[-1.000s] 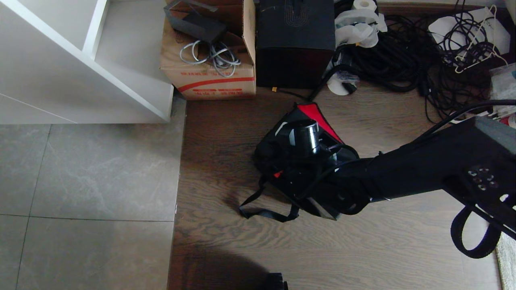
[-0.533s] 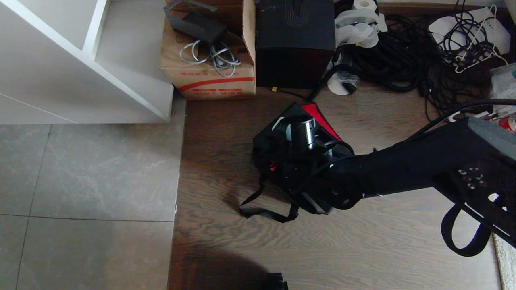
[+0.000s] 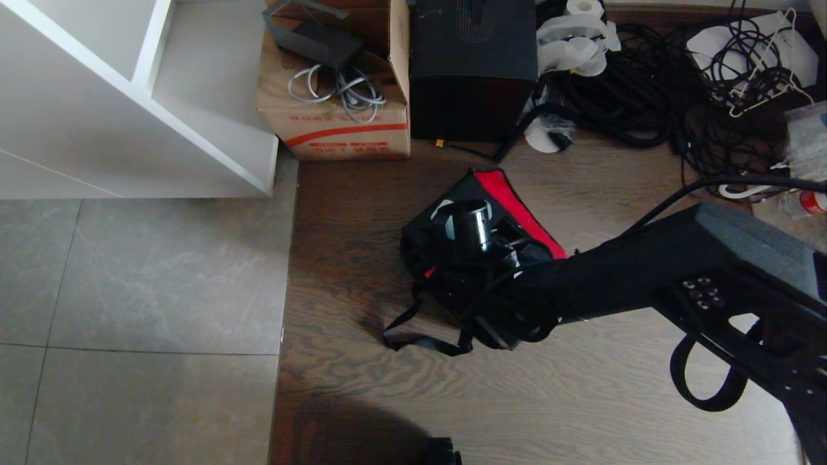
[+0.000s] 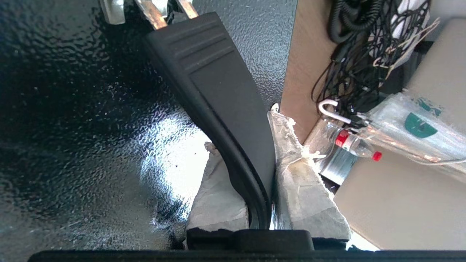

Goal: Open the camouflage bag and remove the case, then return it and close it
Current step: Place the black box back

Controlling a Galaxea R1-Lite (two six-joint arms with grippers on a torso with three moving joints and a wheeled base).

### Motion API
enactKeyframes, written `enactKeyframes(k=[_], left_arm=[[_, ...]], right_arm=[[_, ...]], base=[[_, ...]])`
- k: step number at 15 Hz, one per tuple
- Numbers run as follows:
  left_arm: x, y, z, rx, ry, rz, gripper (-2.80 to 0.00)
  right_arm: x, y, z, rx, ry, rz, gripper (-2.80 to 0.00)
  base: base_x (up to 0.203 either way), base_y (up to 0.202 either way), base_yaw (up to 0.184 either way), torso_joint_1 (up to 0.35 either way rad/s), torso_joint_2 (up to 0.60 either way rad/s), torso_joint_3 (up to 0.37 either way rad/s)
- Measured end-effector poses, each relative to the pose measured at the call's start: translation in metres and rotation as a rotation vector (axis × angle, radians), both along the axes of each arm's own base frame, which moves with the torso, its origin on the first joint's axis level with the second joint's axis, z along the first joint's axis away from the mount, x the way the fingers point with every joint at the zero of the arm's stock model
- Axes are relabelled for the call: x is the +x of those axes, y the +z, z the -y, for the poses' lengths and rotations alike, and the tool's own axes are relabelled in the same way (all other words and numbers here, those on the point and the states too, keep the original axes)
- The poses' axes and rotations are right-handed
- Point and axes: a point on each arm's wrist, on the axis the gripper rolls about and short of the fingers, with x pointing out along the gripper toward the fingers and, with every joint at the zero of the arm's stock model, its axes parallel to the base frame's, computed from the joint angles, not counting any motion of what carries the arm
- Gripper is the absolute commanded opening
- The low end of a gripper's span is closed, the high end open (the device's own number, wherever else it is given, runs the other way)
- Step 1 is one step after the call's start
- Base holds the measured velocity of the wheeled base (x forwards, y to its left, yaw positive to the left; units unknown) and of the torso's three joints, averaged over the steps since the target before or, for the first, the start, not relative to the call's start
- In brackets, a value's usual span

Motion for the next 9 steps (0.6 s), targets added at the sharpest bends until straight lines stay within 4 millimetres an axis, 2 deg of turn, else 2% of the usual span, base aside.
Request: enactKeyframes(k=[9], left_arm=[[0.0,0.0,0.0,0.0,0.0,0.0,-2.8]], right_arm=[[0.02,-0.037,-0.003,-0.027,-0.023,-0.037,-2.8]], base=[[0.0,0.0,0.0,0.0,0.0,0.0]])
